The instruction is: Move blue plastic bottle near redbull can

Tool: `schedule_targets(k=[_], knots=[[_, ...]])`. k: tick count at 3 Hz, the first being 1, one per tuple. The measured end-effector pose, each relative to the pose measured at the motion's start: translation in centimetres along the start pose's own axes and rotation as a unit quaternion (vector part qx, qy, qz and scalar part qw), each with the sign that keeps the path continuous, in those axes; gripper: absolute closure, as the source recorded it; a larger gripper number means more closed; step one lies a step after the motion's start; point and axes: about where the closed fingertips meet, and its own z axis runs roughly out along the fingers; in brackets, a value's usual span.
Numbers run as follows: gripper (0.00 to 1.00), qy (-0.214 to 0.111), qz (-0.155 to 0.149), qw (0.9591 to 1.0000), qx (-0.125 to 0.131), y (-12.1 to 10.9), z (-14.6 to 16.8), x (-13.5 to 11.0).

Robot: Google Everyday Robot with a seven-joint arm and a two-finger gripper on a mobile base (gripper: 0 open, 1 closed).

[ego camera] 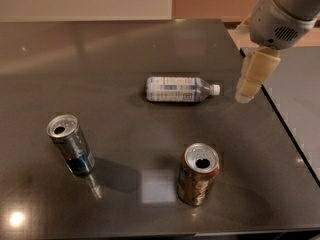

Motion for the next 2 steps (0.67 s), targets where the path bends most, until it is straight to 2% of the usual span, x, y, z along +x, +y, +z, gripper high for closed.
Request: schedule_targets(k=[2], knots=[[0.00, -0.029, -0.038, 0.9986, -0.022, -3.0, 4.6, -4.5]])
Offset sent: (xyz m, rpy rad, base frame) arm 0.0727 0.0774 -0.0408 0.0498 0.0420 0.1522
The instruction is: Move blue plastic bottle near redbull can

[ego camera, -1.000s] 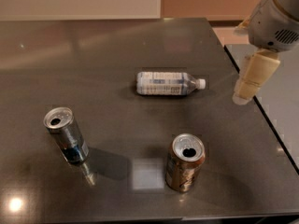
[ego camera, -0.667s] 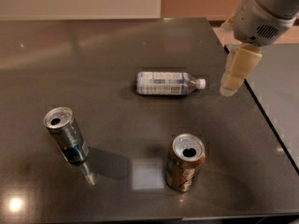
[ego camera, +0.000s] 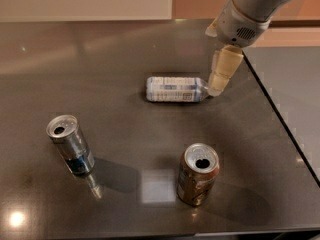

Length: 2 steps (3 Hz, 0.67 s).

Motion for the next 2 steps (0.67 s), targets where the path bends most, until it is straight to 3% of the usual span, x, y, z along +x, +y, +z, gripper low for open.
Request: schedule_targets(k=[2], knots=[[0.00, -0.010, -0.018, 0.9995, -0.023, -1.1, 3.2, -2.3]])
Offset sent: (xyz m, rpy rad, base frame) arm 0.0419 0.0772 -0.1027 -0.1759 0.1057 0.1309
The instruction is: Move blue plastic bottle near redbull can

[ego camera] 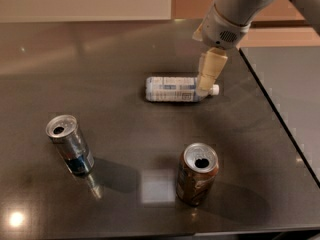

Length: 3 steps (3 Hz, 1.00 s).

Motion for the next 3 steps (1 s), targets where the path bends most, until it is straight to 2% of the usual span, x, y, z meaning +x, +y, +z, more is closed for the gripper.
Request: schedule_targets(k=[2, 3], knots=[[0.00, -0.005, -0.011, 0.9996, -0.025, -0.3, 2.6, -1.7], [0.00, 0.030, -0.027, 0.9987, -0.030, -0.1, 5.4, -1.8]])
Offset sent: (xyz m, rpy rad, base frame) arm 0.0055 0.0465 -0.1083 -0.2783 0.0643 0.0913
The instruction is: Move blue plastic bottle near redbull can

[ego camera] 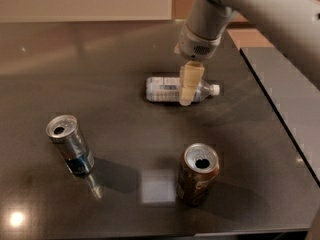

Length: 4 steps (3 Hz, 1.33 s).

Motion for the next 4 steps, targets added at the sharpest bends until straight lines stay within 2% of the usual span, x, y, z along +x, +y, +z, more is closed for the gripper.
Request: schedule_targets(k=[1, 2, 3, 4], knots=[[0.00, 0.044, -0.014, 0.9989, -0.009, 1.0, 3.0, 0.3], [0.04, 0.070, -0.022, 0.9972, -0.015, 1.6, 4.4, 0.5], [0.20, 0.081, -0.022, 0.9963, -0.019, 2.0, 4.6, 0.8], [0.44, 0.080, -0.020, 0.9965, -0.018, 1.9, 3.5, 1.0]])
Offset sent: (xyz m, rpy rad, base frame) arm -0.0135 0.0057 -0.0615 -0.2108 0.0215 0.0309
